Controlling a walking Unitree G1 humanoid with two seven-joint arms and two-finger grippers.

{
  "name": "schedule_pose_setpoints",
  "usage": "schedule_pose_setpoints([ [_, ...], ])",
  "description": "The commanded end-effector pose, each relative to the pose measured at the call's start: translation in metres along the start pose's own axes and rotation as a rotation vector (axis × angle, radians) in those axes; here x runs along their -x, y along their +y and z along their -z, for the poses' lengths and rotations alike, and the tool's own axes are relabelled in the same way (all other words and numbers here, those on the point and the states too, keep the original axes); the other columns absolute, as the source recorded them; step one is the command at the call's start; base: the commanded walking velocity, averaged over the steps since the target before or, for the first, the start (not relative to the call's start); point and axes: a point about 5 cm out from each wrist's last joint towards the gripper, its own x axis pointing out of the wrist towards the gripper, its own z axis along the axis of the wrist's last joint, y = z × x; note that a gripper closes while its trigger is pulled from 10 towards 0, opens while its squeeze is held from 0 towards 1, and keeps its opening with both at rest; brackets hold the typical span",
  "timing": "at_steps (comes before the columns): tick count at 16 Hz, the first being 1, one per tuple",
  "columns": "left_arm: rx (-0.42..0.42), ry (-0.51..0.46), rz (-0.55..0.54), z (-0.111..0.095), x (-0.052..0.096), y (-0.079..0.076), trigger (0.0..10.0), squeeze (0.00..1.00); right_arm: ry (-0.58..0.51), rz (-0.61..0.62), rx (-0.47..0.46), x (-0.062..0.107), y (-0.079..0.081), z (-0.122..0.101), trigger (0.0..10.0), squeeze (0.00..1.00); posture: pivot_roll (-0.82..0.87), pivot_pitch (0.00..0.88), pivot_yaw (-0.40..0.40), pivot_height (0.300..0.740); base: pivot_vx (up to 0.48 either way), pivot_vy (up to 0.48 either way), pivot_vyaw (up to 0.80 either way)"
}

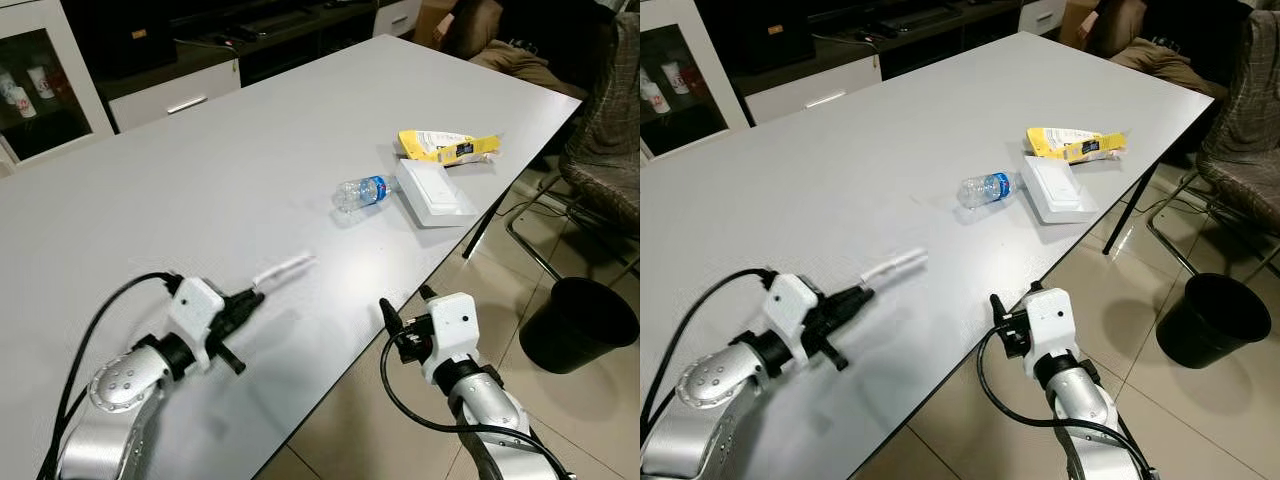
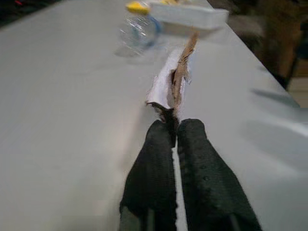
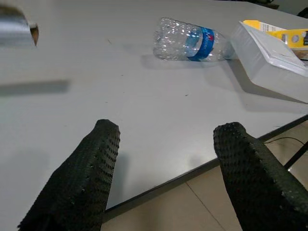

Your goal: Picking trash to rubbish bin

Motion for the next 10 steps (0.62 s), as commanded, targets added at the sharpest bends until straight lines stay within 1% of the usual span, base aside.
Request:
schedule_pose_setpoints([
  [1, -0.017, 0.016, 0.030, -0.0023, -0.0004, -0.0027, 10.0, 1.00, -0.004, 0.004, 0.001, 0.0003, -0.0028, -0.0001, 10.0, 0.00, -0.03, 0.000, -0.013, 0.740, 0.000, 0.000, 0.00],
  [3, 0.001, 0.020, 0.054, -0.0038, -0.0017, -0.0060, 10.0, 1.00, -0.003, 0.006, 0.001, -0.0003, -0.0024, 0.0005, 10.0, 0.00, -0.03, 0.000, -0.014, 0.740, 0.000, 0.000, 0.00],
  [6, -0.039, 0.040, 0.074, -0.0024, -0.0023, -0.0066, 10.0, 1.00, -0.006, -0.006, 0.006, -0.0020, -0.0010, -0.0001, 10.0, 0.00, -0.03, 0.000, -0.013, 0.740, 0.000, 0.000, 0.00],
  [10, -0.023, -0.002, 0.036, -0.0035, -0.0063, -0.0036, 10.0, 1.00, -0.011, 0.002, 0.006, -0.0023, -0.0028, -0.0008, 10.0, 0.00, -0.03, 0.000, -0.011, 0.740, 0.000, 0.000, 0.00],
])
